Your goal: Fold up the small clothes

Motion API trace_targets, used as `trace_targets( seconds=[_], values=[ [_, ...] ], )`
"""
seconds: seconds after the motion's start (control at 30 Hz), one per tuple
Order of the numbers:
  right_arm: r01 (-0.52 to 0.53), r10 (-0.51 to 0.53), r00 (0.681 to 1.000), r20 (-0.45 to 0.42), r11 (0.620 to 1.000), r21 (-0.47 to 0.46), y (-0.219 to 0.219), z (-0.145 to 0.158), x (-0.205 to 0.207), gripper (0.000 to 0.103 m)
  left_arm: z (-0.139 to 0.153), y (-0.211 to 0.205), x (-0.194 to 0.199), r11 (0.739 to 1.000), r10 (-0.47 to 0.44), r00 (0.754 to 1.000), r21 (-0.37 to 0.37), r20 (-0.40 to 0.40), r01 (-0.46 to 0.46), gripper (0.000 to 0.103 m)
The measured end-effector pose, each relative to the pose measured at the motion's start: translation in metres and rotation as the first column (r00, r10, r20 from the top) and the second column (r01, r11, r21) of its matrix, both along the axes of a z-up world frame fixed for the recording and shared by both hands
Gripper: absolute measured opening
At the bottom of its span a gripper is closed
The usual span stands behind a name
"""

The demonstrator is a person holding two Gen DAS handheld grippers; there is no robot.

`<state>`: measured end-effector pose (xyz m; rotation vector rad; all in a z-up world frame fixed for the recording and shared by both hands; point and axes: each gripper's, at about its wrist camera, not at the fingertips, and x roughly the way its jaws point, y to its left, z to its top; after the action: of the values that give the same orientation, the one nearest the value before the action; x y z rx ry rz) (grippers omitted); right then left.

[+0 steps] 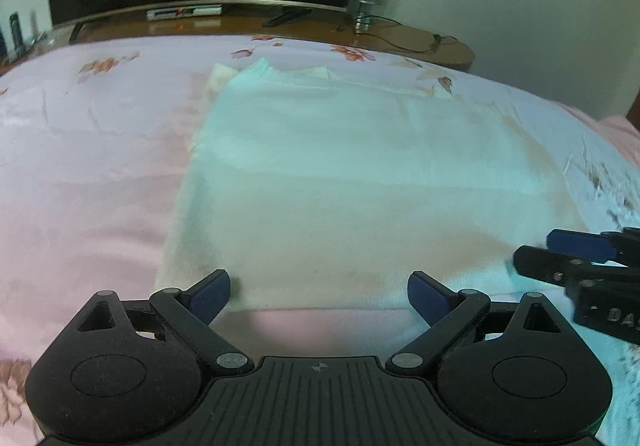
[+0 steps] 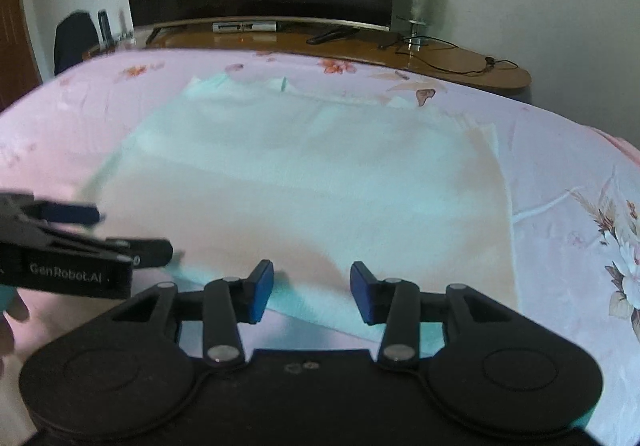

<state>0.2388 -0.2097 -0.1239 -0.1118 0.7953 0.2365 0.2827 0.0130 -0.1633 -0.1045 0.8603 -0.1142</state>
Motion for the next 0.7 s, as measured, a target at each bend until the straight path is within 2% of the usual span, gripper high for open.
trace_targets(
  seconds=[0.13, 0.2, 0.33, 0.4, 0.53, 0.63, 0.7],
  values=[
    [-0.032, 0.032, 1.000, 0.001, 0.999, -0.002, 0.006, 0.021, -0.004, 0.046, 0.004, 0.013, -0.002, 0.997, 0.044, 0.997, -0.053, -0.067, -0.048, 0.095],
    [-0.060, 0.060, 0.998, -0.002, 0.998, -0.012, 0.012, 0.035, -0.005, 0.046, 0.006, 0.022, -0.006, 0.991, 0.068, 0.993, -0.106, -0.095, -0.078, 0.095],
    [-0.132, 0.133, 0.991, 0.022, 0.989, -0.067, 0.027, 0.074, 0.001, 0.049, 0.009, 0.035, -0.012, 0.973, 0.109, 0.986, -0.187, -0.126, -0.132, 0.095],
    [-0.165, 0.169, 0.985, 0.031, 0.982, -0.092, 0.036, 0.092, 0.008, 0.051, 0.007, 0.041, -0.014, 0.957, 0.141, 0.979, -0.234, -0.146, -0.173, 0.095],
    [-0.186, 0.192, 0.980, 0.053, 0.976, -0.112, 0.050, 0.104, 0.033, 0.055, -0.004, 0.054, -0.017, 0.900, 0.215, 0.959, -0.344, -0.185, -0.268, 0.095],
    [-0.130, 0.133, 0.990, 0.044, 0.989, -0.065, 0.048, 0.081, 0.055, 0.057, -0.019, 0.065, -0.022, 0.836, 0.278, 0.938, -0.429, -0.207, -0.343, 0.095],
    [-0.087, 0.087, 0.996, 0.020, 0.996, -0.003, 0.041, 0.059, 0.064, 0.056, -0.028, 0.070, -0.026, 0.802, 0.298, 0.935, -0.482, -0.190, -0.353, 0.095]
  ],
)
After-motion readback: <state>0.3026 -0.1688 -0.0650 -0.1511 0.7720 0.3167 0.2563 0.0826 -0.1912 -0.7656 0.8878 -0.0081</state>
